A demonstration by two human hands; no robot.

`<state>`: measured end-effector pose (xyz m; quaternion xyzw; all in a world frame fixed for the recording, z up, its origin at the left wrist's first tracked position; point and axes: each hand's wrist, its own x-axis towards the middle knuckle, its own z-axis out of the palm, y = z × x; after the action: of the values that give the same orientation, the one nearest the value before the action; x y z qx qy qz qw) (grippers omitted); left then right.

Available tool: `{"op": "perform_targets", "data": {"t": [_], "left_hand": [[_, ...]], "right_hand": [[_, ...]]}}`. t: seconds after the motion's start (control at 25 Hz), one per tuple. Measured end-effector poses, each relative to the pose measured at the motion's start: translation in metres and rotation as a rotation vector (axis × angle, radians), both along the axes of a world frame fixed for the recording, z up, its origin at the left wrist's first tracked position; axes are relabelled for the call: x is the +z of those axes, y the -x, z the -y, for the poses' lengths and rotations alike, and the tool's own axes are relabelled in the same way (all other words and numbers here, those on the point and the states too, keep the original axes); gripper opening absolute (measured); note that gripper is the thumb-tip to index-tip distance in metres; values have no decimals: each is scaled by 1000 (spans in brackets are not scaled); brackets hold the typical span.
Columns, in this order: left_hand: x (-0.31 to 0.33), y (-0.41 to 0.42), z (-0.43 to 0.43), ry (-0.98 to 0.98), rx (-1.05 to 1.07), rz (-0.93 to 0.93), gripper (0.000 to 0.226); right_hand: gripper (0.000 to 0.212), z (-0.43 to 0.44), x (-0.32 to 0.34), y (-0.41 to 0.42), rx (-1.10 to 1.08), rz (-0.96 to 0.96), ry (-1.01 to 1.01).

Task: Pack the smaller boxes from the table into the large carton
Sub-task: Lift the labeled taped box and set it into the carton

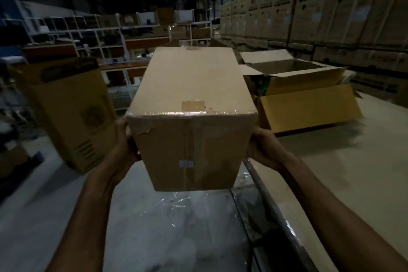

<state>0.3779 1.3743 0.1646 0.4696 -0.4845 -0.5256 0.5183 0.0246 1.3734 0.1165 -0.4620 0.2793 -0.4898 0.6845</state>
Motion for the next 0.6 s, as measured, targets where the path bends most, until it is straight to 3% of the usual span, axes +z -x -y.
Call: {"op": "perform_targets", "data": {"t": [0.04,0.16,0.2,0.32,0.48,0.6], "left_hand": [[1,-12,7,4,-47,-14,89],[-1,-37,49,3,-89,24,68],[0,-41,65,-21,-61,43,69],[-18,-79,112,-101,-151,46,115],[-30,-137,162,53,-327,33,106],[-20,-144,220,49,-290,129,100]], "right_hand": [[30,12,6,-3,2,13,16],[67,59,24,-30,108,41,1],[75,74,23,-42,119,13,-25],[74,116,6,-67,126,-30,-30],[102,161,8,-84,116,-172,47],[98,200,17,-113,-11,-271,109]]}}
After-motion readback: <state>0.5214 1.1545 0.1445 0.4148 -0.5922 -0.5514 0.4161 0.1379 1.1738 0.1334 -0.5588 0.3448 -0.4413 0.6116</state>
